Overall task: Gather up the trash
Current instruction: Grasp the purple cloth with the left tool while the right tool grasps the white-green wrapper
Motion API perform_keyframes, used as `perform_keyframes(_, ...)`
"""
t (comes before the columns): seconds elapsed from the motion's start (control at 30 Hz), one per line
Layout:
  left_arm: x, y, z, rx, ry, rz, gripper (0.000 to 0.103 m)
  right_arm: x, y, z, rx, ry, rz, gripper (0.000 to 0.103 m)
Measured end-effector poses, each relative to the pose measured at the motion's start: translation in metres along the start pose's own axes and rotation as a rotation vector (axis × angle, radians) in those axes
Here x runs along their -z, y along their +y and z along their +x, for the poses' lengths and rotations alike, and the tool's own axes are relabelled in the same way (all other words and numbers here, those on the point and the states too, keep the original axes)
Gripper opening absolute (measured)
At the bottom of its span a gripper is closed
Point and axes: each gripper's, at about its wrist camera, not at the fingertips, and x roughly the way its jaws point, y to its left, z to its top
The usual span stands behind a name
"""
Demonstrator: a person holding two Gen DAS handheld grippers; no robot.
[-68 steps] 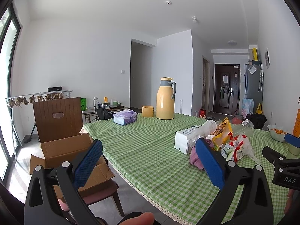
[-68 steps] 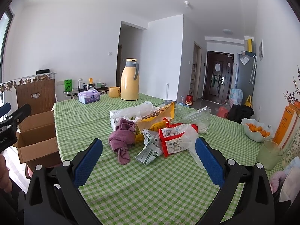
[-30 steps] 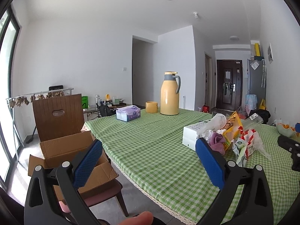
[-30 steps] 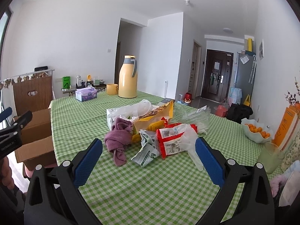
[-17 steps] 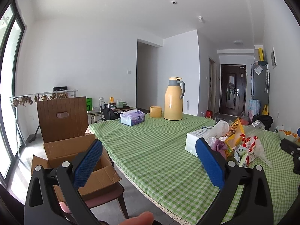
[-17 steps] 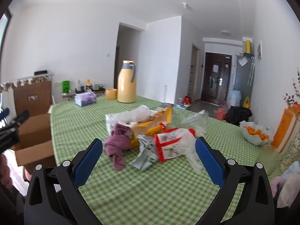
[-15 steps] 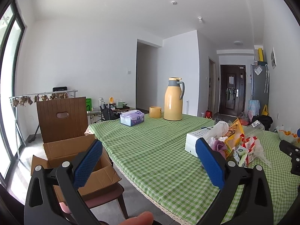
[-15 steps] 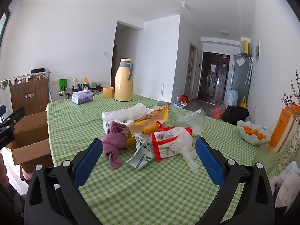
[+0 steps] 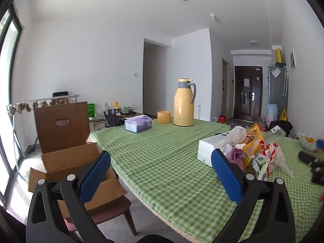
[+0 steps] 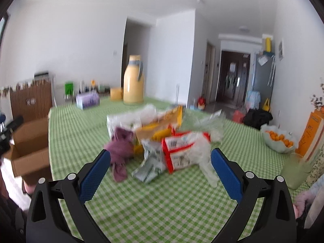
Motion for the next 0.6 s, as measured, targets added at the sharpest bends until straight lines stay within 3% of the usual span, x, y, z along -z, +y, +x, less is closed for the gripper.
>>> perform_keyframes(0.13,-0.001,-0.01,0.028,0.012,0.047,0.04,0.096,0.003,-0.001,0.027,-0.046,0.09,0.008,0.095)
perform_keyframes(0.2,-0.001,-0.018,0.041,0.05,0.057,0.063,0.096,0.003,-0.003,0.043,-0.081,0.146,0.038,0.095)
perform_keyframes(0.33,-0.002,-0.035,0.082,0.17,0.164,0.074,0.096,0.001,-0.002,0.077,-0.112,0.225,0.081,0.094)
perform_keyframes(0.37,-0.001,-0.039,0.091,0.178,0.182,0.074,0.096,0.001,-0.002,0.083,-0.115,0.233,0.085,0.076)
perform_keyframes(0.43,-0.001,-0.047,0.107,0.21,0.209,0.089,0.096,-0.001,0.0,0.105,-0.11,0.271,0.11,0.053)
perform_keyframes(0.6,0.003,-0.071,0.143,0.333,0.294,0.114,0.096,0.0,0.007,0.143,-0.102,0.349,0.122,0.053)
